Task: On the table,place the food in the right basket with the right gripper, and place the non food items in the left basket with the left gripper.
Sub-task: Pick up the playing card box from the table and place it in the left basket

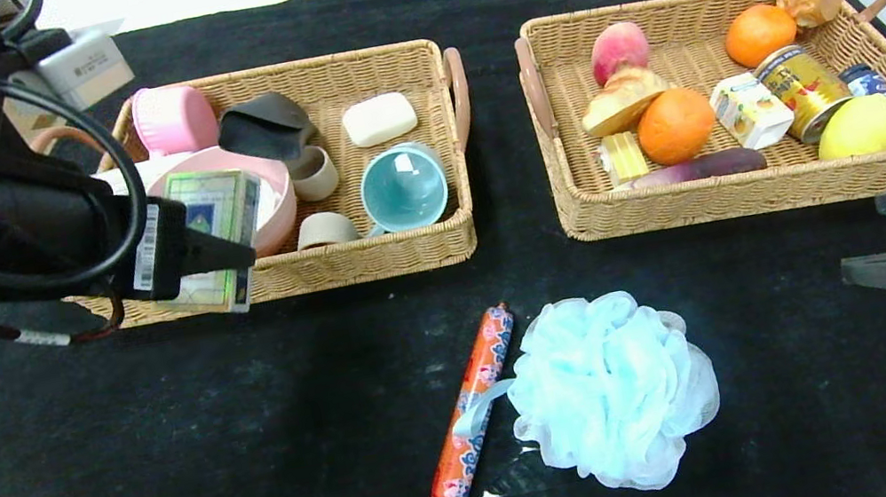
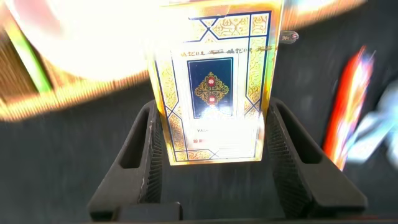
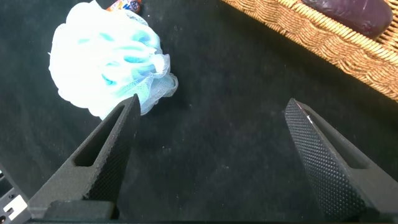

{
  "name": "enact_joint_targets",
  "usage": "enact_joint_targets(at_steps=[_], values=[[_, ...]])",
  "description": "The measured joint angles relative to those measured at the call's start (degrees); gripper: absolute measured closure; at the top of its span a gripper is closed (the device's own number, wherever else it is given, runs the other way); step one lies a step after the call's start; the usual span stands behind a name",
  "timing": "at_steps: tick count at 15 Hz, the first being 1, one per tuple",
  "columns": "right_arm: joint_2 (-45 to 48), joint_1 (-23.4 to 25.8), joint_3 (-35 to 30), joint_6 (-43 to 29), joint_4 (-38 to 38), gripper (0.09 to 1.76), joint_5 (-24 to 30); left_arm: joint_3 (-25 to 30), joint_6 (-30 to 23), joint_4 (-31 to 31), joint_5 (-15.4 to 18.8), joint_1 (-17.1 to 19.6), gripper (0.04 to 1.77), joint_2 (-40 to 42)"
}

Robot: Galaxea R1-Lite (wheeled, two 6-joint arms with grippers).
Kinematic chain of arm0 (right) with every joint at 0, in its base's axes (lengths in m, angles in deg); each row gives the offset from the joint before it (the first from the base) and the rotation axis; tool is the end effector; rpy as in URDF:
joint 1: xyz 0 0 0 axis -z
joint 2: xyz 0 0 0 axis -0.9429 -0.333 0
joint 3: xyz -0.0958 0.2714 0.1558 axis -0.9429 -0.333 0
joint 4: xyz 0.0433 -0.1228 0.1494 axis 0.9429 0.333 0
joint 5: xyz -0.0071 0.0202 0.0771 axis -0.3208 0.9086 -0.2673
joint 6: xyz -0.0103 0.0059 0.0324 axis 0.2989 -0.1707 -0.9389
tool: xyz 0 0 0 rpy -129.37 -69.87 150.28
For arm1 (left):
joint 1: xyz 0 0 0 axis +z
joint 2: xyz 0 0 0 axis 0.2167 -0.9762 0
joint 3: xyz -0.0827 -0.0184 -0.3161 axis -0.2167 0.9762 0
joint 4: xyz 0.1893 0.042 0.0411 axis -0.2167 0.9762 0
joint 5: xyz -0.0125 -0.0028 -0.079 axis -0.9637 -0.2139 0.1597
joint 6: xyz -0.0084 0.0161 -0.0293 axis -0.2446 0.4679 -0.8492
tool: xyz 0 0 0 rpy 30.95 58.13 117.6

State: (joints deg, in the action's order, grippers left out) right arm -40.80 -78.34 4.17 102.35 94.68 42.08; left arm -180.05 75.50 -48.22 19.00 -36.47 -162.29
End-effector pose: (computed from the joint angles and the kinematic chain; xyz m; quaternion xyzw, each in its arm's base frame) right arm 0.1728 0.0406 0.3003 -0.0610 0.1841 0.3305 0.9236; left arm 0.2330 -0.0960 0.3628 0.0777 0.2731 -0.0999 0.9536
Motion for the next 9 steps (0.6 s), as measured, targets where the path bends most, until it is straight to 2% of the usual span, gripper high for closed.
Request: enact_joint_targets(at_steps=[4, 9], values=[[0.0, 0.0, 0.0, 0.0, 0.0, 0.15, 0.0, -5.9, 0.3, -7.5, 0.4, 0.1, 0.79, -4.8], [-0.1, 0.2, 0.1, 0.0, -0.1, 0.15, 0.0, -7.8, 1.2, -20.3, 2.1, 0.2, 0.79, -9.8]])
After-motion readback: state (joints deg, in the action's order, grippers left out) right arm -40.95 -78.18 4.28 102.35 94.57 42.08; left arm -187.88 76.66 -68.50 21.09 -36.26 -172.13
